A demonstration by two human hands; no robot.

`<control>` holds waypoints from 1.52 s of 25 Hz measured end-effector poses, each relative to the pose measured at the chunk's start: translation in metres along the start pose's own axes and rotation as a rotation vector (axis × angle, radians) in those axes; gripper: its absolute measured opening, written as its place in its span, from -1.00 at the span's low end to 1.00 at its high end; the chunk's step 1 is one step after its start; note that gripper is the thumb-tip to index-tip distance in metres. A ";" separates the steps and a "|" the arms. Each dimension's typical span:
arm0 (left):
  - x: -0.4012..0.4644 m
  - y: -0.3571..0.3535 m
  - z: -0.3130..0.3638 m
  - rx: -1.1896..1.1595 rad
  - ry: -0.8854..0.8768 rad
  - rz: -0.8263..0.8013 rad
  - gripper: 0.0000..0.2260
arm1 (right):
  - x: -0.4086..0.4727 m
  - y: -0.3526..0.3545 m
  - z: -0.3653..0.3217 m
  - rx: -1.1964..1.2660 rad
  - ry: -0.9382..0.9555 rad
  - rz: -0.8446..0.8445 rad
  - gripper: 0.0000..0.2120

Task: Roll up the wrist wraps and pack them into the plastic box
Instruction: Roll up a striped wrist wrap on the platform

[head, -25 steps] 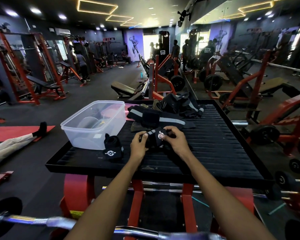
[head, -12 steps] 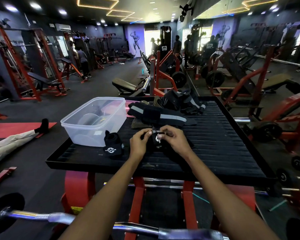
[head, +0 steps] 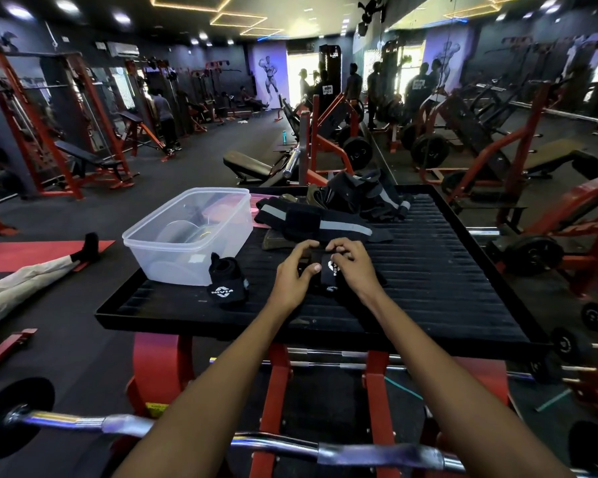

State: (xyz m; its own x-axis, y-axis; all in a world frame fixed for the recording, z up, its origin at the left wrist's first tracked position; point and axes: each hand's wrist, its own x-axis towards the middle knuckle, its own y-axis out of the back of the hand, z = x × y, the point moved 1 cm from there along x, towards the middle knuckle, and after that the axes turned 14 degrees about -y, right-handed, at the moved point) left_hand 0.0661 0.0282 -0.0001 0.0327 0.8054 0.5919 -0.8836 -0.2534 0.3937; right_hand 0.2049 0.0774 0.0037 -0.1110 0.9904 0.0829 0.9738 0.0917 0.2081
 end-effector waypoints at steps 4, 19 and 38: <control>0.001 -0.005 -0.001 0.041 0.016 0.012 -0.76 | 0.001 0.001 0.000 0.105 -0.070 0.044 -0.94; -0.015 0.011 0.016 0.229 0.080 0.068 -0.72 | -0.009 -0.008 -0.004 0.221 -0.187 -0.153 -0.49; -0.051 0.131 -0.001 0.281 0.288 0.176 -0.47 | -0.039 -0.082 -0.061 -0.118 0.076 -0.265 -0.57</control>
State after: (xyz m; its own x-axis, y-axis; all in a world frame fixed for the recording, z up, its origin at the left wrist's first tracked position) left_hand -0.0520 -0.0462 0.0208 -0.2732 0.8434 0.4627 -0.7014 -0.5038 0.5042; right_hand 0.1171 0.0253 0.0430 -0.3770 0.9225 0.0827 0.8796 0.3287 0.3440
